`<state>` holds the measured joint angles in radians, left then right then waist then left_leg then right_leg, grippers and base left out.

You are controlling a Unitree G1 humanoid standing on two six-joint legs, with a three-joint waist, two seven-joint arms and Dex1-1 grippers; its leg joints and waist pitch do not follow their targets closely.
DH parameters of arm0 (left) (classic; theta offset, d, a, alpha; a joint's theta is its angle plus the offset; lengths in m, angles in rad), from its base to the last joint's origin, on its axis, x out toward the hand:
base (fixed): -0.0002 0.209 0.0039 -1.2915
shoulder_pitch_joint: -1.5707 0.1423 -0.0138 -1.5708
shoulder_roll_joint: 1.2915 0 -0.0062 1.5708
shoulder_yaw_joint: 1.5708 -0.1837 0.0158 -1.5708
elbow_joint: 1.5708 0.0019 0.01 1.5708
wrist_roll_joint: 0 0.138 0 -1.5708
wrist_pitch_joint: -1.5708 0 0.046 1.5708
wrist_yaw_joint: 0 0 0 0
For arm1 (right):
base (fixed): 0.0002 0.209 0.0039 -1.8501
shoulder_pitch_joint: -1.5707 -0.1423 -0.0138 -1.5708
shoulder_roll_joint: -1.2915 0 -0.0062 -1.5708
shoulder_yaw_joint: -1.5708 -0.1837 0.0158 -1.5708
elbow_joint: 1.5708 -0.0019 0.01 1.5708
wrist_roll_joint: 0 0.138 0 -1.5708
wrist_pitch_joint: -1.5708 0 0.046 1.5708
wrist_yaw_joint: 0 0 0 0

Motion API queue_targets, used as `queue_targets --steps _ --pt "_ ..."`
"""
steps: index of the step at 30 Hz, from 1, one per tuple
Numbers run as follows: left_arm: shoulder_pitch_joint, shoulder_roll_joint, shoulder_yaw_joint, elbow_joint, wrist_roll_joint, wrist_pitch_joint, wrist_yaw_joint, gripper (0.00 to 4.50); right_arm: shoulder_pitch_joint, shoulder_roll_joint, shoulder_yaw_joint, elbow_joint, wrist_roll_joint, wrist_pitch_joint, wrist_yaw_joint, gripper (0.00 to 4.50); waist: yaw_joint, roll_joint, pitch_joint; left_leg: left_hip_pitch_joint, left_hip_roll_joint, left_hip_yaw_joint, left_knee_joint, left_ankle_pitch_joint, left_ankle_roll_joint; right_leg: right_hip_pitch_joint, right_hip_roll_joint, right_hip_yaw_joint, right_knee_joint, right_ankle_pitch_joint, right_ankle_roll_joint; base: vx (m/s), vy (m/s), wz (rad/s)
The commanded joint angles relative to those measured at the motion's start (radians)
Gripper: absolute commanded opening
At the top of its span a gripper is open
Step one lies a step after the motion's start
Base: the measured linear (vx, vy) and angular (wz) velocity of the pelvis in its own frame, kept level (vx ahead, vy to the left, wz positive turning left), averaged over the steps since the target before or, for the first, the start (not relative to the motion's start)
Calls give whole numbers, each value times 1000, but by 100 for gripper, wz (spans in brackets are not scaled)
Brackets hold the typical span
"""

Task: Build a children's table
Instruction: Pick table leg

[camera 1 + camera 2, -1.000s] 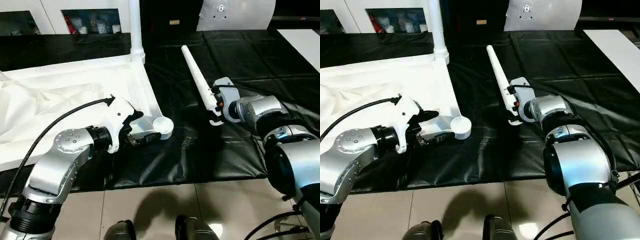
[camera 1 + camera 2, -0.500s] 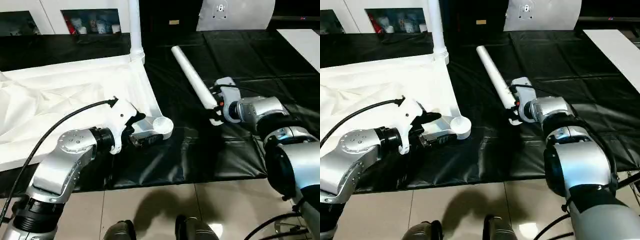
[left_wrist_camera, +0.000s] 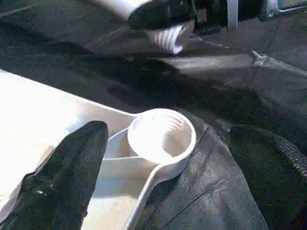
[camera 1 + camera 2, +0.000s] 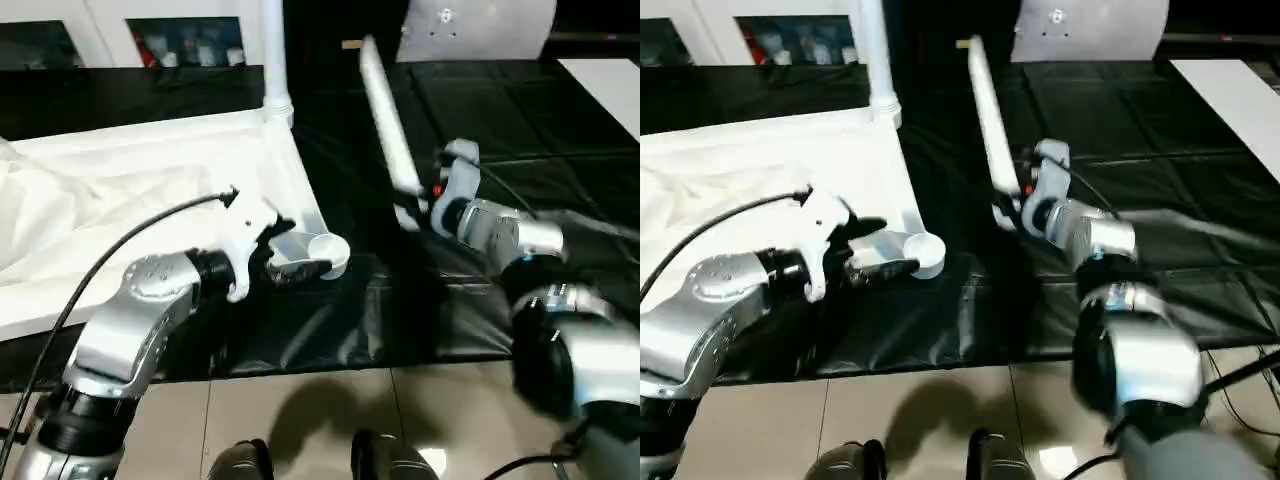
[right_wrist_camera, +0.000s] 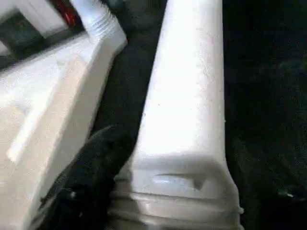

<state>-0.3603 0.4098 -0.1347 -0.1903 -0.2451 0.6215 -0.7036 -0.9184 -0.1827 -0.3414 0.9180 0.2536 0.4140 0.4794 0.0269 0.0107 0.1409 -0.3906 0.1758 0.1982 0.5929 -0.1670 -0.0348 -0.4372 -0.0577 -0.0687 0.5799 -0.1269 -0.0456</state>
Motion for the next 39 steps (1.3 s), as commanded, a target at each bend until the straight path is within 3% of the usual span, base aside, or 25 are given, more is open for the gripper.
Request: queue_targets --steps 1,5,7,8,10,16,20,21,22,23,24,26,31,37,39 --pt "-8 -11 -6 7 -4 -10 7 450 42 39 -42 -117 61 14 -32 279 2 15 -95 28 49 -22 -60 -182 68 64 -74 47 -59 -279 -217 0 0 0" --pt "-17 -27 2 20 -7 -20 16 450 92 72 -25 -222 53 19 -77 279 4 11 -98 29 49 -24 -63 -170 52 64 -73 46 -58 -276 -209 0 0 0" --pt "-28 -49 16 36 -14 -43 33 450 175 90 32 -358 68 36 -22 278 4 6 -95 28 46 -23 -63 -186 46 65 -73 47 -63 -307 -192 0 0 0" --pt "-29 -52 18 38 -15 -46 35 450 185 93 36 -374 72 39 -17 278 9 10 -93 33 47 -22 -64 -193 49 60 -72 49 -68 -320 -173 0 0 0" --pt "-37 -86 46 53 -44 -67 43 450 253 105 64 -445 81 -28 45 278 9 2 -96 28 47 -23 -65 -184 50 64 -75 49 -66 -317 -167 0 0 0" --pt "-99 -183 172 104 -155 -68 92 450 396 149 88 -610 120 -118 124 278 10 2 -95 23 46 -26 -65 -190 59 67 -78 47 -71 -355 -157 0 0 0" --pt "-157 -249 243 152 -242 -29 136 450 481 155 169 -700 66 -233 135 278 10 3 -96 24 44 -26 -64 -196 58 64 -77 45 -76 -388 -139 0 0 0" --pt "-157 -249 243 152 -242 -29 136 450 481 155 169 -700 66 -233 135 278 10 2 -96 24 43 -25 -63 -196 59 62 -76 45 -78 -388 -137 0 0 0" --pt "-176 -273 246 185 -258 -17 140 450 515 166 203 -746 42 -283 145 278 8 -1 -99 19 42 -27 -63 -188 64 69 -77 44 -75 -384 -137 0 0 0" --pt "-183 -281 242 200 -259 -23 137 450 527 167 221 -761 28 -304 150 277 9 0 -98 21 41 -23 -62 -189 68 62 -76 45 -80 -389 -130 0 0 0" --pt "-192 -299 231 224 -262 -31 129 450 550 166 254 -784 -2 -354 165 277 11 -1 -100 20 40 -25 -61 -183 74 66 -76 44 -80 -391 -121 0 0 0" --pt "-193 -304 229 231 -263 -34 126 450 556 167 264 -788 -10 -369 169 277 10 0 -103 17 42 -29 -62 -174 80 70 -78 43 -76 -378 -126 0 0 0" --pt "-202 -353 245 267 -308 -72 101 450 594 128 377 -740 -165 -602 156 277 10 -1 -101 19 42 -25 -59 -190 75 67 -77 44 -81 -390 -132 0 0 0" --pt "-190 -377 256 219 -386 -65 43 375 603 133 386 -703 -187 -650 133 277 11 -6 -105 17 43 -26 -58 -183 94 71 -77 45 -76 -367 -151 0 0 0" --pt "-179 -373 245 197 -400 -53 23 375 601 133 388 -682 -192 -677 124 277 11 -5 -106 17 44 -25 -57 -180 98 72 -77 46 -73 -357 -155 0 0 0"
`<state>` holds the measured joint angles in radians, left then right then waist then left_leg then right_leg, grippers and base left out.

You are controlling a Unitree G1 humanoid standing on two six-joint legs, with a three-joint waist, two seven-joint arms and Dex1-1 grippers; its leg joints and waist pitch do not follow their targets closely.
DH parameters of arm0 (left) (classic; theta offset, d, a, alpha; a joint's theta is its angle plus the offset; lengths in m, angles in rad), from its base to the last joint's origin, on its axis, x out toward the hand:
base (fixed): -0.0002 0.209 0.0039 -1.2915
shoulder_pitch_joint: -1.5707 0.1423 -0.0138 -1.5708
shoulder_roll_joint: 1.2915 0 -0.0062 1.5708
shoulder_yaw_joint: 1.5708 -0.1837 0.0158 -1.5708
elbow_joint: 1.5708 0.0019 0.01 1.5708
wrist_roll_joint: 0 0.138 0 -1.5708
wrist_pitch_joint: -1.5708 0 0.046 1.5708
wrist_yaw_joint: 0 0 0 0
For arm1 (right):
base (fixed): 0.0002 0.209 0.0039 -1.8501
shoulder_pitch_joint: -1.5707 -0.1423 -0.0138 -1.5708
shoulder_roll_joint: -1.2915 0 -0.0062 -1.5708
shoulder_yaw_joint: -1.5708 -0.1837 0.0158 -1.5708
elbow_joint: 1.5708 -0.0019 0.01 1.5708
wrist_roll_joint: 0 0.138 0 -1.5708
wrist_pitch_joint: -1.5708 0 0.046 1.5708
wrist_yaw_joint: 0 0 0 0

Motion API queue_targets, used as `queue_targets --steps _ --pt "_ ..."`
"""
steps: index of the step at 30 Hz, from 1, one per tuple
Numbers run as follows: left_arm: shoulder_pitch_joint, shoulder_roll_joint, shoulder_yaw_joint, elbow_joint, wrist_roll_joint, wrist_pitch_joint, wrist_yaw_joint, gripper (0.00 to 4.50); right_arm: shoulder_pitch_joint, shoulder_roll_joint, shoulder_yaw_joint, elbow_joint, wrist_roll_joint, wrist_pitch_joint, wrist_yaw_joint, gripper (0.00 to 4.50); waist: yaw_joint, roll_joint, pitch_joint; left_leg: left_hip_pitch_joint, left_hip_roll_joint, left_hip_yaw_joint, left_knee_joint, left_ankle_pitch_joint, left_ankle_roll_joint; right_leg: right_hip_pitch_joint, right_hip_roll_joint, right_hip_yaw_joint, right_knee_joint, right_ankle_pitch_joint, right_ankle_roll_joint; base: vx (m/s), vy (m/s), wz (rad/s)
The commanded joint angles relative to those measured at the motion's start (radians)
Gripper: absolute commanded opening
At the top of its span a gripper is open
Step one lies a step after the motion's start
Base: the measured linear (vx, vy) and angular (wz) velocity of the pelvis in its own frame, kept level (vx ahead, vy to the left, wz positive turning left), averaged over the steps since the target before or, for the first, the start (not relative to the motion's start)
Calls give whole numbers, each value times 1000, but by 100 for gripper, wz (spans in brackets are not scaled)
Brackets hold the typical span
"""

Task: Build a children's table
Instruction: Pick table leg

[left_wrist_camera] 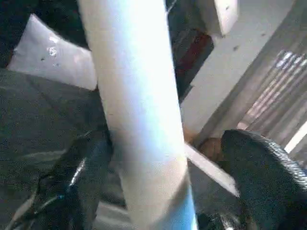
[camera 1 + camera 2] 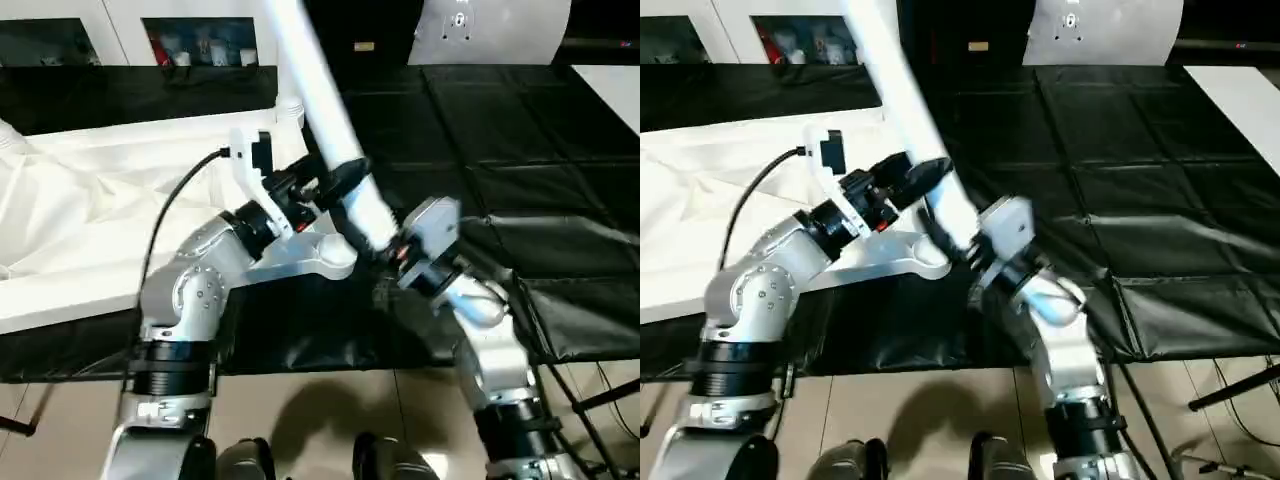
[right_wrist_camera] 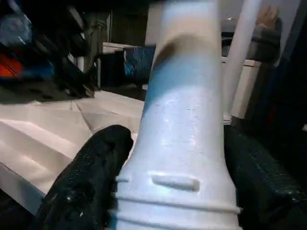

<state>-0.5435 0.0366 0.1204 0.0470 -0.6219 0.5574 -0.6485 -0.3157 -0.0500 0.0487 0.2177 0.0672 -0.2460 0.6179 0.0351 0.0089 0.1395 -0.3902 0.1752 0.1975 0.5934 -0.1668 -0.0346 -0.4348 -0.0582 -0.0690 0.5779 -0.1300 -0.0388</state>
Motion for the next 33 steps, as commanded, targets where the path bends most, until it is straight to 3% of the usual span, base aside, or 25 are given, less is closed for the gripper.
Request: queue_targets --steps 1,7,10,20,33 --pt "8 3 -13 -43 -21 13 -32 366 -2 1 -1 28 -6 -30 -19 277 3 -4 -105 17 46 -24 -57 -178 100 70 -78 46 -70 -348 -165 0 0 0" --pt "10 6 -11 -20 -19 10 -24 324 -9 -5 20 67 -30 -117 -28 275 1 -4 -107 17 45 -24 -55 -173 104 70 -75 45 -68 -340 -164 0 0 0" --pt "13 14 -26 -16 -10 -12 -39 282 -14 -7 31 88 -43 -154 -35 275 1 -2 -108 19 46 -24 -55 -175 103 70 -75 46 -67 -336 -167 0 0 0" --pt "2 26 -32 4 10 -41 -49 200 -35 -13 42 141 -51 -214 -49 275 0 2 -107 21 46 -25 -55 -200 97 71 -74 45 -67 -340 -171 0 0 0" --pt "-7 33 -29 22 3 -48 -33 190 -60 -25 61 189 -66 -240 -55 275 1 1 -109 20 47 -26 -53 -191 103 73 -74 45 -63 -318 -183 0 0 0"
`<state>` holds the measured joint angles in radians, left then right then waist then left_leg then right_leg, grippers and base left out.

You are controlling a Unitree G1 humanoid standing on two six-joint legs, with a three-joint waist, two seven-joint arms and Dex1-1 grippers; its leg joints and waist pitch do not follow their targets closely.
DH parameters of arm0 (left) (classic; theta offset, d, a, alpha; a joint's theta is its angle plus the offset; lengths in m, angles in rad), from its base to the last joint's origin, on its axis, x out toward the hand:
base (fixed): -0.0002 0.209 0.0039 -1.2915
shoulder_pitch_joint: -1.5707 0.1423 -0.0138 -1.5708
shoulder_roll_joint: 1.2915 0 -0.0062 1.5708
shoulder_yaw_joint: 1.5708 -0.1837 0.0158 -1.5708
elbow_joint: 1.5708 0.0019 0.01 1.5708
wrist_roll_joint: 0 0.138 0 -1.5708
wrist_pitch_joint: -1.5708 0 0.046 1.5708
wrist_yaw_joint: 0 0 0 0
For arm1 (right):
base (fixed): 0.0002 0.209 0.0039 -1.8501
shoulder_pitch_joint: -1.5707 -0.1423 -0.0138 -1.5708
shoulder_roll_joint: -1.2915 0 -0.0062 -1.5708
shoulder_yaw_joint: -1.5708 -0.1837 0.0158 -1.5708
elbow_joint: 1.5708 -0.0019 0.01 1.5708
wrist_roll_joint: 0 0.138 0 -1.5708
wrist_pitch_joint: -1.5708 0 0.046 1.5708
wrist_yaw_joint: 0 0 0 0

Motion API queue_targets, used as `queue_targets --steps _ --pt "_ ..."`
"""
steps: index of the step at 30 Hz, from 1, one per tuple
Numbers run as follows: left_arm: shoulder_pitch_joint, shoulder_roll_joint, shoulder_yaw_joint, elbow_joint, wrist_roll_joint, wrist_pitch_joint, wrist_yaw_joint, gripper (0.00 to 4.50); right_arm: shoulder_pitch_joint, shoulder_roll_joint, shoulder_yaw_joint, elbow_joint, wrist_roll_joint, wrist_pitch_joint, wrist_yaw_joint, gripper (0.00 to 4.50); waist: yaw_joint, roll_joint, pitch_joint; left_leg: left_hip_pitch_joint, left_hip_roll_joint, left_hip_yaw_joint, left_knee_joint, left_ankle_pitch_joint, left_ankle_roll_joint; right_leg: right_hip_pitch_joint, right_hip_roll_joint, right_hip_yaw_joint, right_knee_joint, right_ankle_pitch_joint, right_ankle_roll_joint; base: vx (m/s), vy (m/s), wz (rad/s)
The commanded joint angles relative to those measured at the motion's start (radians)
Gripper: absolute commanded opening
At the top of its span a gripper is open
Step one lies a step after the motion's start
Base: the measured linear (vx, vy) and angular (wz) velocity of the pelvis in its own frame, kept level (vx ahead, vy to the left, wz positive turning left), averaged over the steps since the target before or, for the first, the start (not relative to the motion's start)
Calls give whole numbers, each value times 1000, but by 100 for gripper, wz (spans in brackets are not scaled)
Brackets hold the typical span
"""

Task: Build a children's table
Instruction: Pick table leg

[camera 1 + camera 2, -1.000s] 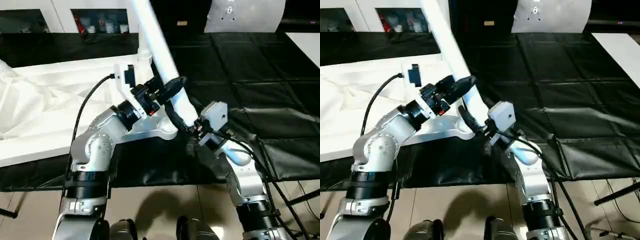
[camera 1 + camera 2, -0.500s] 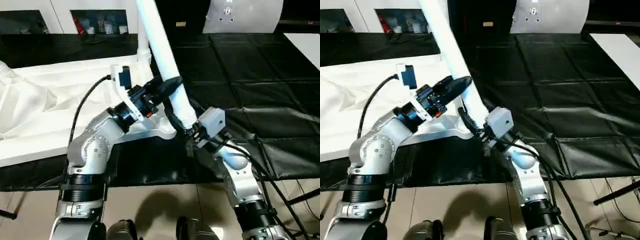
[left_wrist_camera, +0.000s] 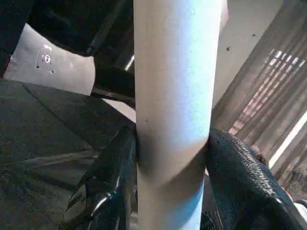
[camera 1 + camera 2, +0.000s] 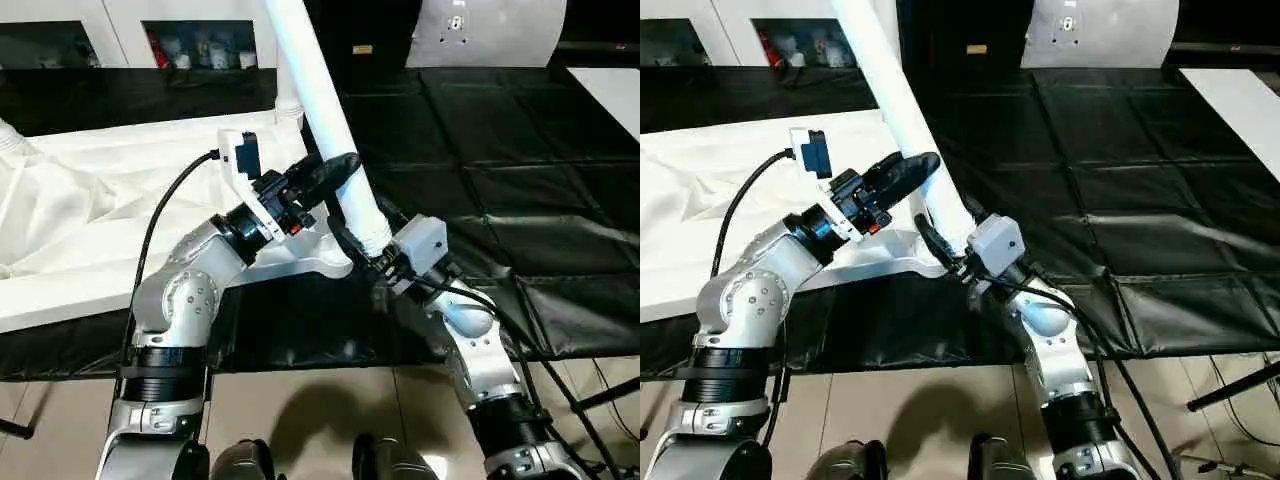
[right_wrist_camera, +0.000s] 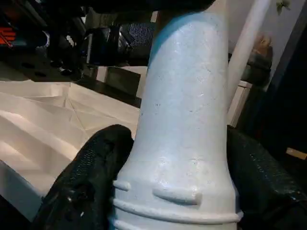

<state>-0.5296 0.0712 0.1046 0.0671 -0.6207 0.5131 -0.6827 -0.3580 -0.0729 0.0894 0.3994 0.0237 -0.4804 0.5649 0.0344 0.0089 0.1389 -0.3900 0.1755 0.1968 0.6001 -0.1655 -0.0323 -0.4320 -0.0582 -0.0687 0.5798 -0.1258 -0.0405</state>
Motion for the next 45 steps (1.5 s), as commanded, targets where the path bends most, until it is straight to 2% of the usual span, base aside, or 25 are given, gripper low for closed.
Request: queue_targets --steps 1,8,9,11,12,13,15,16,20,22,23,25,26,27,29,30,31,32,33,35,37,42,45 --pt "-22 -2 -12 3 2 -5 4 190 -20 -3 21 12 -23 -6 -3 275 1 1 -108 20 46 -25 -60 -195 100 69 -74 45 -65 -324 -182 0 0 0" --pt "-41 -3 5 25 7 -15 33 189 -41 -17 33 41 -38 -12 -6 275 1 2 -109 20 45 -25 -58 -199 95 70 -73 44 -65 -330 -180 0 0 0" --pt "-49 -3 12 36 13 -19 47 189 -52 -19 29 58 -47 -31 -21 331 2 1 -111 20 44 -24 -57 -194 94 71 -74 45 -64 -322 -181 0 0 0" --pt "-53 -3 15 41 15 -21 52 189 -58 -18 26 66 -48 -38 -26 345 2 1 -110 19 44 -24 -57 -193 93 71 -74 44 -63 -323 -182 0 0 0" --pt "-58 -2 19 46 16 -23 57 189 -57 -12 20 60 -14 3 -4 345 1 0 -110 18 42 -23 -56 -194 98 73 -73 44 -65 -323 -182 0 0 0" --pt "-58 -2 19 47 16 -23 58 189 -57 -10 19 59 -6 6 0 361 2 1 -111 19 44 -25 -56 -191 99 73 -74 45 -63 -319 -182 0 0 0" --pt "-67 9 30 51 15 -26 62 189 -58 16 0 45 124 60 88 386 2 4 -112 20 45 -25 -57 -196 114 74 -73 43 -64 -307 -188 0 0 0" --pt "-69 12 31 52 16 -27 62 189 -58 17 0 42 141 70 101 386 2 4 -113 19 46 -26 -57 -194 117 74 -74 44 -63 -300 -191 0 0 0" --pt "-84 29 46 66 24 -38 76 189 -53 16 10 25 170 96 120 430 4 6 -113 19 47 -27 -57 -183 113 74 -73 43 -61 -287 -203 0 0 0" --pt "-95 39 55 78 35 -48 90 189 -47 18 13 16 172 140 115 432 3 5 -113 19 45 -27 -57 -185 106 75 -74 42 -62 -301 -195 0 0 0" --pt "-104 47 60 87 42 -53 99 189 -43 10 19 16 150 150 107 447 3 2 -112 18 45 -27 -58 -186 100 76 -74 42 -63 -312 -190 0 0 0" --pt "-126 68 69 109 57 -62 117 189 -32 -4 14 -2 172 199 132 450 5 3 -112 21 44 -26 -58 -188 92 73 -72 43 -64 -321 -185 0 0 0" --pt "-126 68 69 109 57 -62 117 189 -32 -4 14 -2 172 199 132 450 7 5 -112 24 45 -27 -58 -194 92 72 -75 44 -64 -327 -182 0 0 0" --pt "-139 87 73 119 58 -54 115 189 -39 -8 -34 -33 256 276 127 450 8 5 -112 23 45 -28 -59 -190 93 73 -75 44 -64 -323 -183 0 0 0" --pt "-145 98 76 124 54 -38 119 189 -44 -11 -69 -59 287 337 79 450 10 6 -112 25 47 -28 -60 -186 92 72 -74 43 -62 -313 -187 0 0 0" --pt "-145 98 76 124 54 -38 119 189 -44 -11 -69 -59 287 337 79 450 11 6 -111 26 48 -28 -60 -188 88 70 -74 44 -62 -315 -186 0 0 0" --pt "-148 110 75 124 52 -28 114 189 -51 -23 -101 -103 351 466 48 450 10 1 -107 25 47 -28 -62 -188 84 70 -73 44 -62 -318 -185 0 0 0" --pt "-148 111 75 124 52 -27 113 189 -53 -25 -105 -109 361 481 46 450 12 3 -109 27 45 -28 -61 -187 84 71 -74 44 -62 -324 -183 0 0 0" --pt "-152 125 74 125 52 -18 103 189 -68 -46 -140 -147 421 581 30 450 13 3 -108 26 45 -27 -61 -187 81 70 -74 44 -64 -332 -178 0 0 0" --pt "-157 138 73 129 48 -13 93 189 -88 -66 -179 -176 486 655 20 450 14 2 -110 26 43 -27 -60 -179 77 72 -74 43 -63 -337 -169 0 0 0" --pt "-161 147 71 131 47 -6 84 189 -108 -77 -213 -184 515 694 -4 450 16 3 -108 26 41 -25 -59 -175 73 68 -74 44 -66 -344 -160 0 0 0" --pt "-162 161 64 120 38 15 67 189 -139 -93 -267 -228 627 785 11 450 19 0 -109 24 40 -25 -58 -158 74 70 -75 43 -65 -337 -157 0 0 0" --pt "-157 174 48 105 32 36 43 189 -150 -122 -234 -254 583 819 17 450 20 0 -108 24 40 -24 -59 -151 69 68 -74 41 -65 -345 -155 0 0 0"
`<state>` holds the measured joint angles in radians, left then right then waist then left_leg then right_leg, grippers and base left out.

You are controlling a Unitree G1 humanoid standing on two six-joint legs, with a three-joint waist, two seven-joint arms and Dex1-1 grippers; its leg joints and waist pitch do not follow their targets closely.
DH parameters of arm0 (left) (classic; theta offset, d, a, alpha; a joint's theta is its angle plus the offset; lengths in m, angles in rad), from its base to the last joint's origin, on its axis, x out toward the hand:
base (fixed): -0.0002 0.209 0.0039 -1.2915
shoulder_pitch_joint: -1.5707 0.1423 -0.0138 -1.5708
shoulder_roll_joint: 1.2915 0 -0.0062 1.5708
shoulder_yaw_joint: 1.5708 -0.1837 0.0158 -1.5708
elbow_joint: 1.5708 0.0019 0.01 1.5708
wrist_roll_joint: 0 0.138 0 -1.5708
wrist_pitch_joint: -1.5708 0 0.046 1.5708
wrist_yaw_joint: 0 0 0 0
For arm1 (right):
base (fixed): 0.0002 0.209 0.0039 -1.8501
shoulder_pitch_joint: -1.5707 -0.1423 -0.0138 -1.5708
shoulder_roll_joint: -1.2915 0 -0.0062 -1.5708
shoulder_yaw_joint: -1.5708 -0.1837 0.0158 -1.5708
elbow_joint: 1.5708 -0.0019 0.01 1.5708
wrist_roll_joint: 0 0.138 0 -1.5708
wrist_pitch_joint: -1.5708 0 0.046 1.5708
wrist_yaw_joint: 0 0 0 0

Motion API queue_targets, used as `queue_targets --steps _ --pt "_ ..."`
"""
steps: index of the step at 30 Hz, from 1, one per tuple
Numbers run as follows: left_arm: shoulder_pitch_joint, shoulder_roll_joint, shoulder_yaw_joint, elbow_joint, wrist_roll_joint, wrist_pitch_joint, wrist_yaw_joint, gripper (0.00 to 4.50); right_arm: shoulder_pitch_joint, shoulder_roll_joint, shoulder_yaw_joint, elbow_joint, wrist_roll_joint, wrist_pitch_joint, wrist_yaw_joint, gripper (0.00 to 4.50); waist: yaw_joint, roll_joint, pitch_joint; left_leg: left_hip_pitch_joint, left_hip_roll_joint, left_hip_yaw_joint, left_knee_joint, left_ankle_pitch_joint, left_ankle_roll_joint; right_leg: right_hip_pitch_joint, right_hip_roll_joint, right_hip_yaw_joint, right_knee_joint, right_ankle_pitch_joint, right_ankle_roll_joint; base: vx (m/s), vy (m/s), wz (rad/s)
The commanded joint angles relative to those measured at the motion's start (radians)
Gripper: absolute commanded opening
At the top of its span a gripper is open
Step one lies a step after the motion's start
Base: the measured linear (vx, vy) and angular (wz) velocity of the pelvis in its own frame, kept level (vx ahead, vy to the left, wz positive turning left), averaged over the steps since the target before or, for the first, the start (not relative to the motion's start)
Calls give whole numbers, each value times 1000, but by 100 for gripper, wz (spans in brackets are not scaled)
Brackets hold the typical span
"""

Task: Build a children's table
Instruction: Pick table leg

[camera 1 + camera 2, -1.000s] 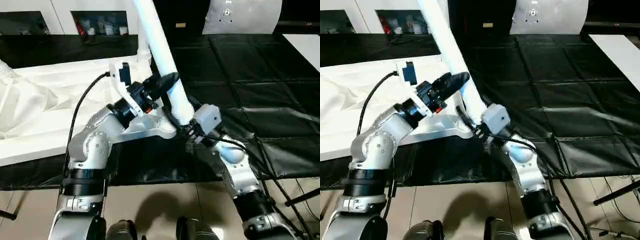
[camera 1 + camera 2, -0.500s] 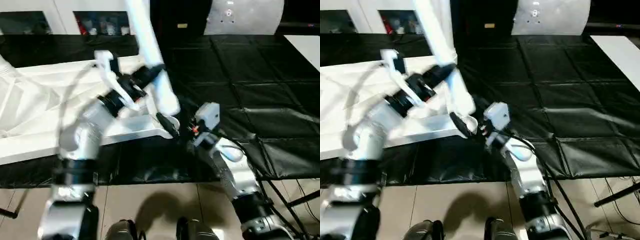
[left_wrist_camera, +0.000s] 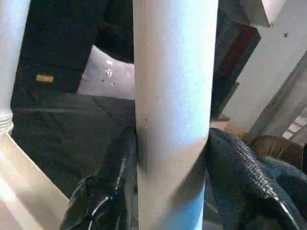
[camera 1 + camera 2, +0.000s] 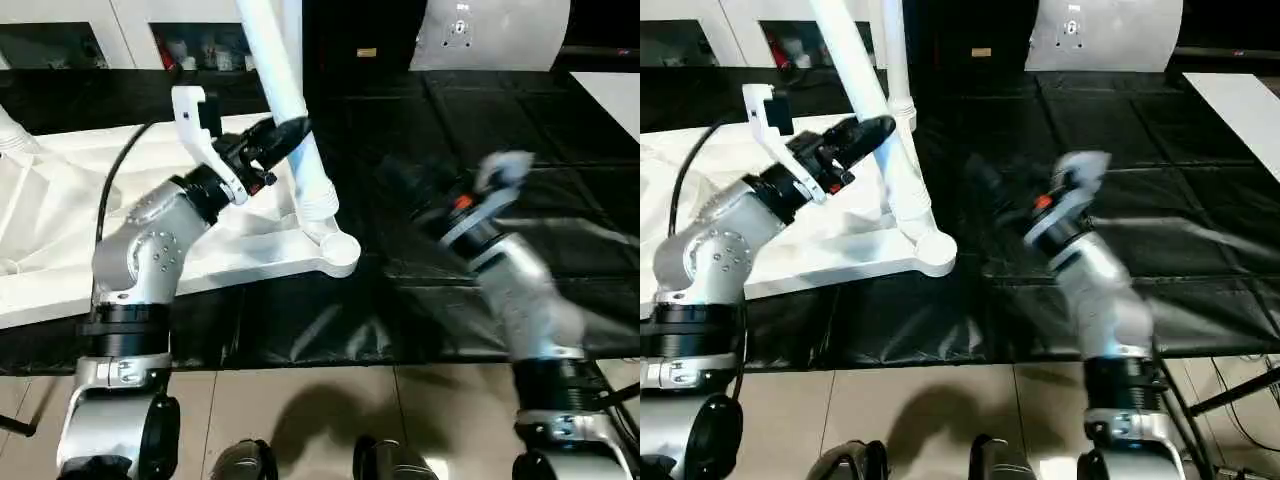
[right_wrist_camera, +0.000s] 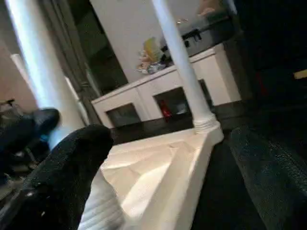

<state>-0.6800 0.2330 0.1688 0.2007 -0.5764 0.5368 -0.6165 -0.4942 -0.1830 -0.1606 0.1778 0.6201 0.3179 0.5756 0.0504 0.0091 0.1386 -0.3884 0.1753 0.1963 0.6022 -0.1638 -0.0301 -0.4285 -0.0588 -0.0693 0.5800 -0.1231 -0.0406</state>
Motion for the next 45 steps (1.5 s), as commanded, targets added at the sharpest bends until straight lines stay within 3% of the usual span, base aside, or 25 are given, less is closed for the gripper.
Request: queue_targets --steps 1,7,8,12,16,19,26,30,45 --pt "0 20 -30 -42 -10 17 -42 189 -17 -28 44 -43 -34 55 13 450 4 -3 -108 21 39 -24 -61 -153 64 65 -73 41 -66 -356 -151 0 0 0" --pt "21 49 -87 -94 -10 21 -139 188 -25 -90 127 -78 -52 124 99 450 9 -3 -106 23 41 -24 -61 -162 55 63 -76 44 -71 -398 -132 0 0 0" --pt "26 58 -101 -110 -20 24 -178 188 -29 -106 146 -79 -52 132 135 450 9 -9 -108 23 42 -23 -61 -162 54 64 -76 43 -71 -399 -131 0 0 0" --pt "35 92 -145 -145 -57 39 -314 188 -41 -174 212 -104 -31 184 295 450 12 -8 -107 22 41 -22 -60 -161 61 65 -76 45 -70 -396 -134 0 0 0" --pt "32 125 -189 -153 -60 44 -415 188 -50 -224 238 -113 16 257 418 450 16 -10 -110 22 43 -25 -59 -150 68 68 -78 45 -66 -404 -129 0 0 0" --pt "28 135 -208 -154 -52 40 -446 188 -59 -243 257 -105 15 263 464 416 15 -9 -109 21 44 -25 -59 -152 62 65 -78 44 -66 -410 -131 0 0 0" --pt "13 132 -232 -151 -51 34 -488 188 -86 -262 289 -70 1 283 543 373 15 -14 -112 22 44 -24 -57 -150 55 67 -78 44 -67 -420 -128 0 0 0" --pt "10 130 -240 -147 -49 25 -502 188 -101 -268 301 -42 -10 295 575 325 16 -16 -114 21 43 -23 -56 -141 54 68 -78 45 -65 -410 -132 0 0 0" --pt "-5 126 -243 -118 -26 2 -500 188 -118 -257 299 -7 -19 305 604 203 17 -17 -116 22 45 -24 -56 -144 51 68 -78 44 -66 -410 -133 0 0 0"
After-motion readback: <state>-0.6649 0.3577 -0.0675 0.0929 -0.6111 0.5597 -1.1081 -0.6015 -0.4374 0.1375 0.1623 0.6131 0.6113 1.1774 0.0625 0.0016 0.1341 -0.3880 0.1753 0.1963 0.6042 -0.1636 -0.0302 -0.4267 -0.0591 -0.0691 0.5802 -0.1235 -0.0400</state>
